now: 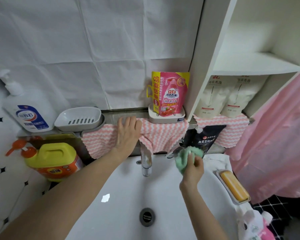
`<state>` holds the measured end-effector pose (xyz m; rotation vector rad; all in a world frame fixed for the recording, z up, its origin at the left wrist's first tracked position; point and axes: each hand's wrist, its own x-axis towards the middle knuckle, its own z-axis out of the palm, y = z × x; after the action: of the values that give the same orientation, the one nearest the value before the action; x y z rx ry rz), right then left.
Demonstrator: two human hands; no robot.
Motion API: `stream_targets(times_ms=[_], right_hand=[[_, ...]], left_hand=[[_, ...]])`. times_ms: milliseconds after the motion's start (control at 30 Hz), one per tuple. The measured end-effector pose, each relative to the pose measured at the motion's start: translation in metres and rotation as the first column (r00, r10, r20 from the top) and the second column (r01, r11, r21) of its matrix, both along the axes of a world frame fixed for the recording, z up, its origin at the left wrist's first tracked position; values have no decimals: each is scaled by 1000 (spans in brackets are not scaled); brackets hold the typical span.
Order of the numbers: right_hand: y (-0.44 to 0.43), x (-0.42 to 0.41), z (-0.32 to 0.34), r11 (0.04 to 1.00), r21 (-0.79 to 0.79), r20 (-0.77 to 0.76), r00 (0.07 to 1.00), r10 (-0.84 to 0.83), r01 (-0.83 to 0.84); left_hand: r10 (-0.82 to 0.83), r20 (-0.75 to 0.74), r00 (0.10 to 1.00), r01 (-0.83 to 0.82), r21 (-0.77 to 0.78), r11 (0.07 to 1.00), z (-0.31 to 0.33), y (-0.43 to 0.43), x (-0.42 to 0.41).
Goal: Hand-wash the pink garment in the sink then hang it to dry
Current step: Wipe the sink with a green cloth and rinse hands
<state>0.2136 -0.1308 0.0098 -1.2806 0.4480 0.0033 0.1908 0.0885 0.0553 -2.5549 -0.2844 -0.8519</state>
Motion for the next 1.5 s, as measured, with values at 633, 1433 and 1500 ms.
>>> stream_targets(times_ms=[633,1433,1500], right_hand=[[17,38,-9,971,145,-258,940,224,-191],[77,-96,-101,719,-290,-347,770,536,-632],[98,-102,-120,529,-554,-324,752,574,-643]], left_hand=[[-60,-93,994,61,5,998,13,-3,-11],[496,38,867,-222,-863,454,-80,-18,-337],[514,-26,857,-281,-861,425,-85,-18,-355]])
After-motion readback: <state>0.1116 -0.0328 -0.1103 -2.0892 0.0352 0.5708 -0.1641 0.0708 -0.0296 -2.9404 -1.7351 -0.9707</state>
